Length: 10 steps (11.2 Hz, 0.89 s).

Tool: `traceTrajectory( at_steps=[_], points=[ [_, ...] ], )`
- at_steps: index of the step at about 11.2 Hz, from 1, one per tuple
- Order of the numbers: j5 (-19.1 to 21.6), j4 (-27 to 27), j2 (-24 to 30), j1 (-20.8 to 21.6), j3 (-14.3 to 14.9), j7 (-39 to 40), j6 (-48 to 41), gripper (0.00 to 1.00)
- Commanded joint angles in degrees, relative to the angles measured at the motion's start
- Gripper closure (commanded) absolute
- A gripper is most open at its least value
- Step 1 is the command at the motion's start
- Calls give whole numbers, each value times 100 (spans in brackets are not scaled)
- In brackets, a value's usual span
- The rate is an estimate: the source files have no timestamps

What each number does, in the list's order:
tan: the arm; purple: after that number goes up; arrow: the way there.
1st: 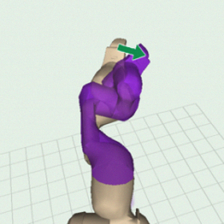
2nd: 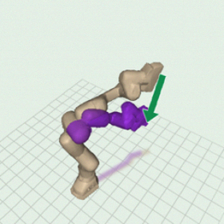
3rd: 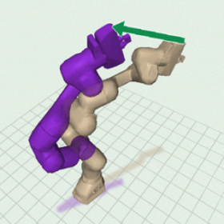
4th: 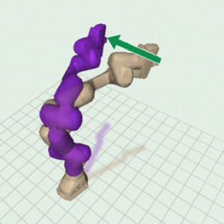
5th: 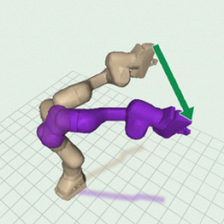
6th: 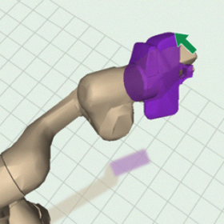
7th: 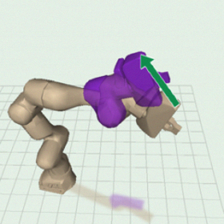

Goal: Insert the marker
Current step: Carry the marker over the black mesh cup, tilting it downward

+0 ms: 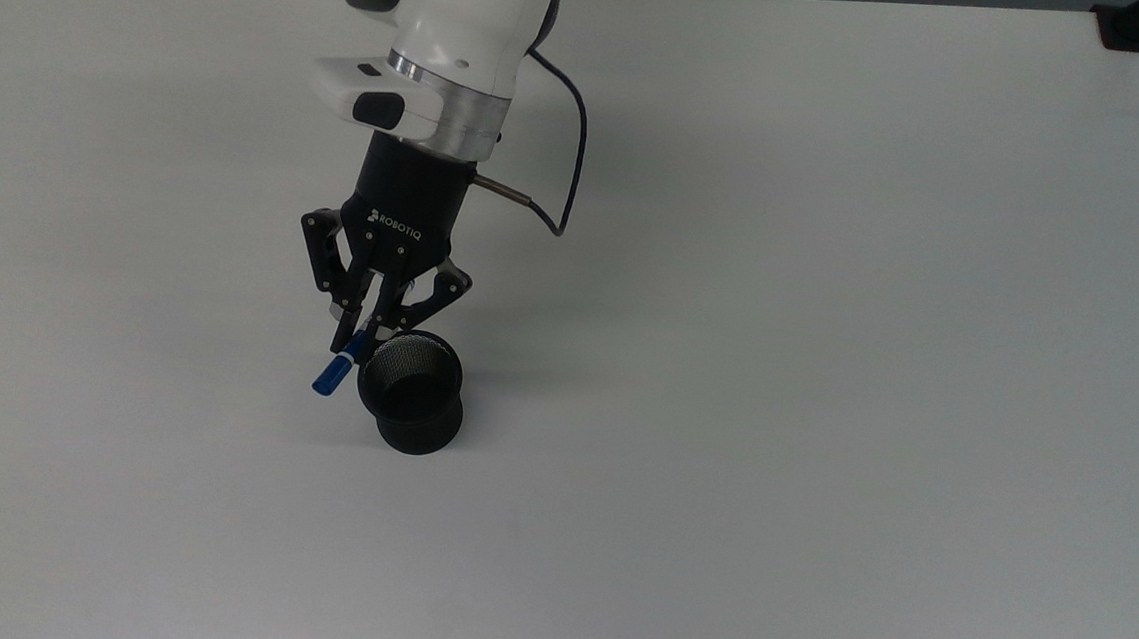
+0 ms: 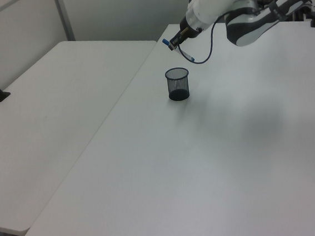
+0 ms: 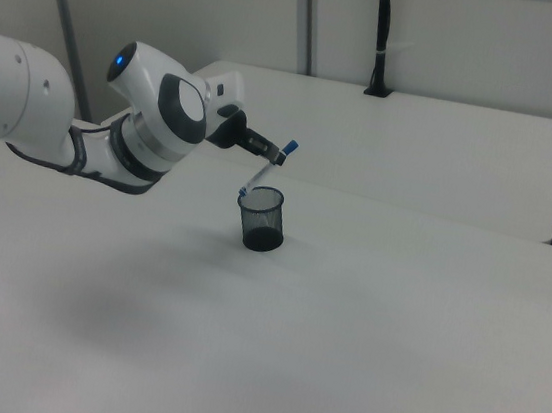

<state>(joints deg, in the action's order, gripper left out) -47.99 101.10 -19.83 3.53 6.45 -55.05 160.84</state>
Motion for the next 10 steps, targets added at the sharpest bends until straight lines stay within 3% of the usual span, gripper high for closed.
traceTrajectory(
  at_steps=[1,10],
  points=[
    [-578,-64,-292,-37,14,-629,272,91],
    [-615,-1110,-1066,16,6,-814,272,91]
  ],
)
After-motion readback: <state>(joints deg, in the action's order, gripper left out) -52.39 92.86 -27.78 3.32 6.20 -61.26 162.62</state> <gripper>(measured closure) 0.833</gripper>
